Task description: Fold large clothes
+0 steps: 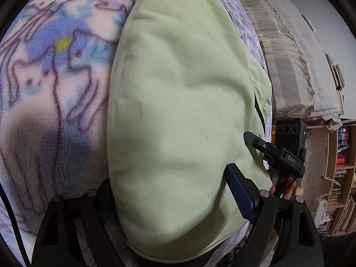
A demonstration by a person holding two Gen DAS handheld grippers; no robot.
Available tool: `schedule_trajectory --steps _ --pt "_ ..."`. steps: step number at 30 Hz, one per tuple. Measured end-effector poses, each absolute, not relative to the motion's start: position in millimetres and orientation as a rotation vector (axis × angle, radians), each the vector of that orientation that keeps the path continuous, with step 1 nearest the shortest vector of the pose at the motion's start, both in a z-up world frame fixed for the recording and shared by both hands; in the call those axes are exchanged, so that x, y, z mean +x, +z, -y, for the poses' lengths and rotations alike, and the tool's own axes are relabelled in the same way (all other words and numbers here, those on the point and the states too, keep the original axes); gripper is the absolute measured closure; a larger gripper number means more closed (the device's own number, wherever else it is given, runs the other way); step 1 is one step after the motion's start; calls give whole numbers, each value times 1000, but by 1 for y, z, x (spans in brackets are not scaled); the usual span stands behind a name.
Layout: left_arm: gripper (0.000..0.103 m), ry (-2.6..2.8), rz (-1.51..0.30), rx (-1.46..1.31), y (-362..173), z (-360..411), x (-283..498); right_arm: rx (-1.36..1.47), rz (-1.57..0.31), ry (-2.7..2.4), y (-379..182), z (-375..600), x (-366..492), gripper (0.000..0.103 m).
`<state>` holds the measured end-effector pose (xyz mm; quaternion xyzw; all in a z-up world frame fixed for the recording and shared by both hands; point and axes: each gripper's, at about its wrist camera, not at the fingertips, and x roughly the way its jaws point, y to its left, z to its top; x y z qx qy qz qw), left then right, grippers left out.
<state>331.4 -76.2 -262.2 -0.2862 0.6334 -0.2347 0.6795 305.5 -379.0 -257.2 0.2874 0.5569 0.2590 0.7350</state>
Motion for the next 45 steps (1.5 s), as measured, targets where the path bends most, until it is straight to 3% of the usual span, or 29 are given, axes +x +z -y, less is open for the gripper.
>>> schedule_trajectory --steps 8,12,18,23,34,45 --pt "10 -498 -1460 -603 -261 88 333 639 -1225 526 -255 375 298 75" --pt "11 -487 -1460 -576 -262 88 332 625 -1224 500 -254 369 297 80" --pt "31 -455 -1460 -538 -255 89 330 591 -1228 457 -245 364 295 84" --pt "57 -456 -1426 -476 -240 88 328 534 -1223 428 -230 352 293 90" --pt "64 -466 -1387 -387 -196 66 325 527 -1183 398 -193 313 267 92" --pt "67 -444 -1355 -376 -140 -15 303 541 -1169 445 -153 232 248 92"
